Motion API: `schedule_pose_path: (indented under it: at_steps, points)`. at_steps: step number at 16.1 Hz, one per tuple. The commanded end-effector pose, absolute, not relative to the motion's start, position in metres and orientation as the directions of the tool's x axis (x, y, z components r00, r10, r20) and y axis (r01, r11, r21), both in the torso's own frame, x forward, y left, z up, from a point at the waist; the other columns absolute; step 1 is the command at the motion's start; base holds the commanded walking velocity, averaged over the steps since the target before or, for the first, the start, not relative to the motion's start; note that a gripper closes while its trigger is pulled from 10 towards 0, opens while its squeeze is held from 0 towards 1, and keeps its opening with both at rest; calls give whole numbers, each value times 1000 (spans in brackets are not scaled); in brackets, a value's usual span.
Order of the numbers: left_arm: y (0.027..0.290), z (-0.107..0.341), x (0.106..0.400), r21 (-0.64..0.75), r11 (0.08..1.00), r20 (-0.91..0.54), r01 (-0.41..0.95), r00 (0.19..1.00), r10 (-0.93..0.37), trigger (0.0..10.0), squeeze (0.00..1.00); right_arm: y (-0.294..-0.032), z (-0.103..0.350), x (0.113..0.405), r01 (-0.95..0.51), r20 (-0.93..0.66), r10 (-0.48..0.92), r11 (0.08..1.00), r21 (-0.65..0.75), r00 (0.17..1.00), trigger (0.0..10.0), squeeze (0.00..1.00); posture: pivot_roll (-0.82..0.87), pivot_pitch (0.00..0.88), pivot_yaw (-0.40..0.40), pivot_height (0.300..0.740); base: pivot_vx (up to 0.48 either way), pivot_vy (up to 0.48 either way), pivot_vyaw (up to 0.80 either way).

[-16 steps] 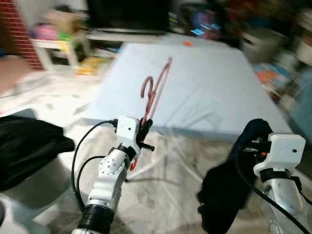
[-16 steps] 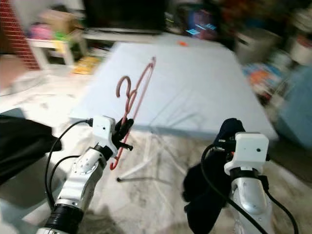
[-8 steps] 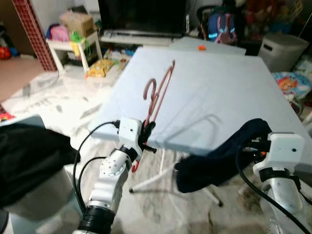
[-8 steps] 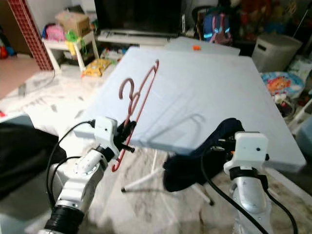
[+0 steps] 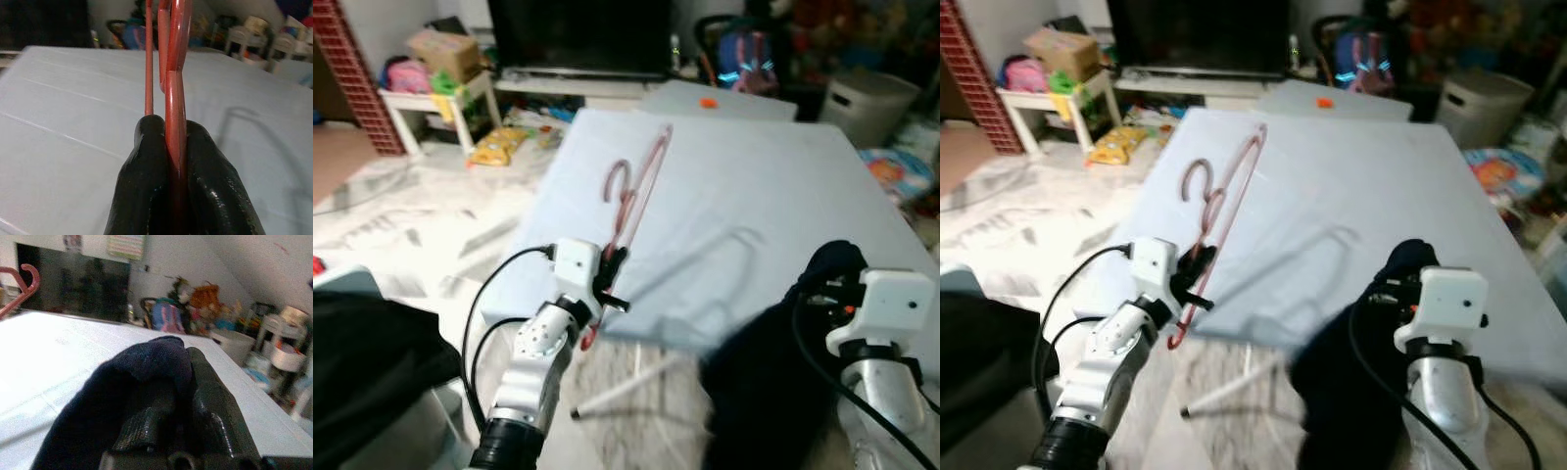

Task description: Hang hanger

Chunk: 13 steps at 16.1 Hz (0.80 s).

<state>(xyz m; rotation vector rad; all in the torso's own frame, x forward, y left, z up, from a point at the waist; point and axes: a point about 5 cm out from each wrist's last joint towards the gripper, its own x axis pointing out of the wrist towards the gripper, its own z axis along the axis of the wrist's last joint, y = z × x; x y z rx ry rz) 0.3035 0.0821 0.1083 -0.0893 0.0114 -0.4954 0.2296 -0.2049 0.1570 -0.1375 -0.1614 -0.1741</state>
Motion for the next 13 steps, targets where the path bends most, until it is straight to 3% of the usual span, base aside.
schedule_pose_path:
  at_steps: [1,8,12,13]
  points:
    - [92,111,306,-80,891,12,446,895,-447,10000,0,-199,168,231,169,227,-141,980,-109,964,0,0,39,0,-43,740,465,0,0]
    - [89,108,301,-78,891,-11,448,893,-450,10000,0,-205,176,236,176,247,-146,979,-104,958,0,0,40,0,-54,740,0,0,0]
    - [87,106,298,-87,892,-18,443,895,-446,10000,0,-207,205,276,116,316,-69,984,-135,946,0,0,48,0,-76,740,0,0,0]
    - [87,106,298,-89,896,-18,434,899,-437,10000,0,-200,222,299,71,353,-17,987,-141,936,0,0,59,0,-86,740,0,0,0]
